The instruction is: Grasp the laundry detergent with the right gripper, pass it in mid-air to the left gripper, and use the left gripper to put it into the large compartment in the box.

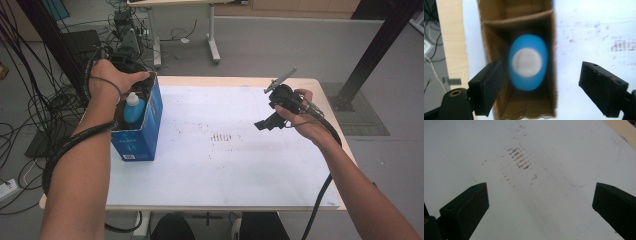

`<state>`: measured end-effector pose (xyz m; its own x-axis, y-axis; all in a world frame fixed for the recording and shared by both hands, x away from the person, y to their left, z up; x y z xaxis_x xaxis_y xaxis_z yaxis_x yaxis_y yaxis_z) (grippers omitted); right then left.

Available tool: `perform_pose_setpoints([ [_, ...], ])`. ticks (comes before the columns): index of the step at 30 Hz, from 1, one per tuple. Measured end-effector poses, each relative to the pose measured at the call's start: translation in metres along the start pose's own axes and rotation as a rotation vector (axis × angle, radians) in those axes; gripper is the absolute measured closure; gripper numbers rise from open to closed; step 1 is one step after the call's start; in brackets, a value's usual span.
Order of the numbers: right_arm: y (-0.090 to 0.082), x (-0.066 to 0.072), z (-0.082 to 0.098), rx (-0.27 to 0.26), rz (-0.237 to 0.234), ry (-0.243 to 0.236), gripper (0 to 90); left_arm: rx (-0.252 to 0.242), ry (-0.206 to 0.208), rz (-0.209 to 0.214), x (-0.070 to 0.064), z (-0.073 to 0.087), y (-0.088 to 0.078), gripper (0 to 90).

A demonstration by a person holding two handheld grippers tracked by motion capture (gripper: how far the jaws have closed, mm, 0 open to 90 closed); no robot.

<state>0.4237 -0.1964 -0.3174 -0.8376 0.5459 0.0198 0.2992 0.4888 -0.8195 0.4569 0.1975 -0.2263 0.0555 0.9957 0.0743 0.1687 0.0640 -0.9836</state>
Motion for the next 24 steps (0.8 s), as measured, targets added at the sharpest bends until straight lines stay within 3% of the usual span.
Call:
perform_pose_setpoints([
  [11,-0.013,-0.006,0.001,0.015,0.023,-0.002,0.7,-0.060,0.112,0.044,-0.054,-0.029,-0.011,10.8],
  [24,-0.025,-0.016,0.010,0.024,0.027,0.001,0.6,-0.063,0.203,0.060,-0.118,-0.058,0.002,10.1],
])
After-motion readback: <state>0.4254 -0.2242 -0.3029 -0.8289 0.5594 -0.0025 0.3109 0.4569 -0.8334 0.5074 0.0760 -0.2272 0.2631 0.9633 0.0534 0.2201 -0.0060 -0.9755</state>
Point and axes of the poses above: each handheld gripper's, and its own axes: y roughly forward along the jaws, z roughly out of its underside, x roughly to its left, the point moved 3 cm from there along y, roughly forward along the jaws, and after that the axes turned 2 degrees about -z, right-handed, at the moved point
